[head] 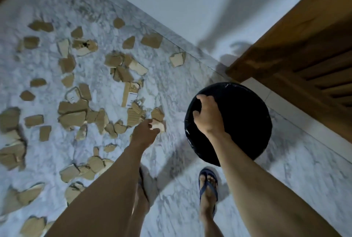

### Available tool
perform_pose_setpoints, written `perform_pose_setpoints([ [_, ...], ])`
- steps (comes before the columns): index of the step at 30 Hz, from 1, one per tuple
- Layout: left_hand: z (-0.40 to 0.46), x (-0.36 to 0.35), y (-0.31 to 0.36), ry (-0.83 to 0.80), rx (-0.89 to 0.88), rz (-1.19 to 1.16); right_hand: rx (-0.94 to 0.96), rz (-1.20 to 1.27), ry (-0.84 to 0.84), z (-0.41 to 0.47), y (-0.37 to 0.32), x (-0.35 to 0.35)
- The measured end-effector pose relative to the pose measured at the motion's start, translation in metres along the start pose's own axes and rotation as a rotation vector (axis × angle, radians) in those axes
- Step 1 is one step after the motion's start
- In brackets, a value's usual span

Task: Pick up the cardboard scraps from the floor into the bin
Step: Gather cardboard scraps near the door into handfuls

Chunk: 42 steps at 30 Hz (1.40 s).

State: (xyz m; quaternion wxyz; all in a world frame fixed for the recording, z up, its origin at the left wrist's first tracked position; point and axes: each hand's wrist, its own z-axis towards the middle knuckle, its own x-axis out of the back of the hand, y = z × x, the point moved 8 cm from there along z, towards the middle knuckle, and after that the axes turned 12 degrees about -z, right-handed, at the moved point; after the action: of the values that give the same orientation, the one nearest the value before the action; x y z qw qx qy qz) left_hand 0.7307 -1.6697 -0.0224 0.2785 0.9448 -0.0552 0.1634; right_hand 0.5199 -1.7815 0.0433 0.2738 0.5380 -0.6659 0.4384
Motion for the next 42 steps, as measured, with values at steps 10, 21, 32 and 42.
perform_pose_setpoints([
  [10, 0.139, 0.091, -0.093, 0.076, -0.023, 0.074, 0.088, -0.057, -0.317, 0.078, -0.096, -0.221],
  [21, 0.299, 0.034, -0.184, 0.492, -0.132, 0.230, 0.470, -0.442, -0.175, 0.148, -0.067, -0.409],
  [32, 0.282, 0.059, -0.181, 0.203, -0.254, -0.143, 0.315, 0.036, -0.278, 0.172, -0.062, -0.384],
  [42, 0.249, -0.014, -0.254, 0.137, -0.113, 0.283, 0.066, 0.046, -0.070, 0.162, -0.046, -0.395],
])
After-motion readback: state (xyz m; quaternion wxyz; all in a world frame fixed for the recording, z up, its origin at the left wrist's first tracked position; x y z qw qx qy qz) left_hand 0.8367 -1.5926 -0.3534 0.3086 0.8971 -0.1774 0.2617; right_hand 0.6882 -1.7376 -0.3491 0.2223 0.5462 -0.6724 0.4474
